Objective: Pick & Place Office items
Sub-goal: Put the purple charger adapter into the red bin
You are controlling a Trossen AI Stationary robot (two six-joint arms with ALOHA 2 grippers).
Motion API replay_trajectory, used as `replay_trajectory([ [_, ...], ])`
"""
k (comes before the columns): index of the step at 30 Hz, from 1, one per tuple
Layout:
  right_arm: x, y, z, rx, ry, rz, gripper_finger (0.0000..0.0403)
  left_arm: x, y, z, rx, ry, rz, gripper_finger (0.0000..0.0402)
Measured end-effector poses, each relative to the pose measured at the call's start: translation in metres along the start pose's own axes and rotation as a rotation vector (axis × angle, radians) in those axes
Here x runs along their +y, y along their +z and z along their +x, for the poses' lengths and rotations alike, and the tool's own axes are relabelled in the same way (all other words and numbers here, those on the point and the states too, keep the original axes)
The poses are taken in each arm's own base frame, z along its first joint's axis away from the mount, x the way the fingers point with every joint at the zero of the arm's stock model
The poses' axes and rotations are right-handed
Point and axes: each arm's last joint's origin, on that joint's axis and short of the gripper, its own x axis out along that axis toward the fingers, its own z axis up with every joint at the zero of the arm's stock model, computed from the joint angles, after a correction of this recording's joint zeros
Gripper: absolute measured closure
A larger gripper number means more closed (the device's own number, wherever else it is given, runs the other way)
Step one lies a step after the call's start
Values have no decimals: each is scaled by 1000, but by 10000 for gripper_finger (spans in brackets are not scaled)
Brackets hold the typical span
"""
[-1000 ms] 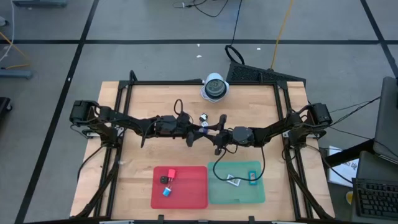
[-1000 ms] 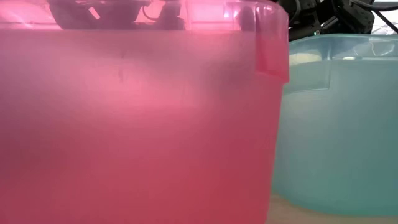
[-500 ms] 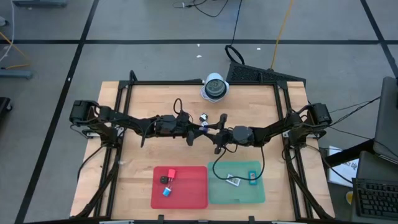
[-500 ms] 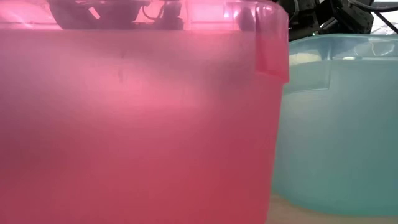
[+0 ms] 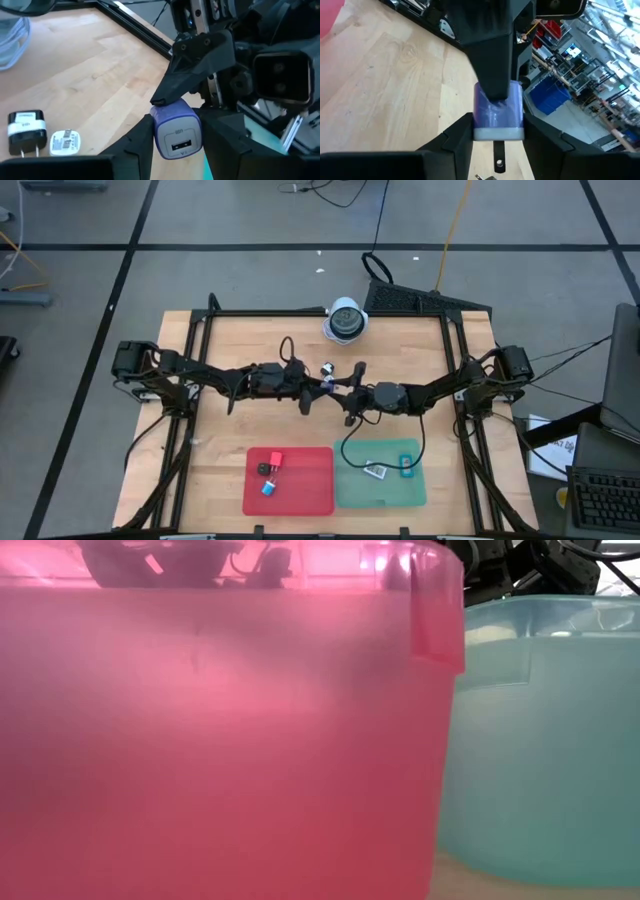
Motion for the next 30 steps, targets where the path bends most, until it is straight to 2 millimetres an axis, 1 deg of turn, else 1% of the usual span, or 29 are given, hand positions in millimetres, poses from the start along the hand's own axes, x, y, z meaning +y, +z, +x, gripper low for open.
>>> replay_trajectory([
  [3,0,0,0,6,-11,60,239,5,3,0,1,0,38,267],
  [6,-1,1,0,21,-50,173,218,11,7,1,-10,16,37,267],
  [9,-6,5,-4,30,-43,236,204,17,11,1,-19,33,33,267],
  [15,-16,17,-18,13,81,315,197,26,16,1,-31,64,35,267],
  [19,-27,22,-30,47,102,334,204,26,16,1,17,-18,43,268],
  [21,-32,22,-39,56,101,335,208,23,16,-1,58,-101,75,268],
  [24,-38,16,-52,45,83,343,214,10,13,-3,108,-239,133,268],
  [30,-51,-3,-76,-1,15,431,225,-29,0,-18,157,-451,317,268],
])
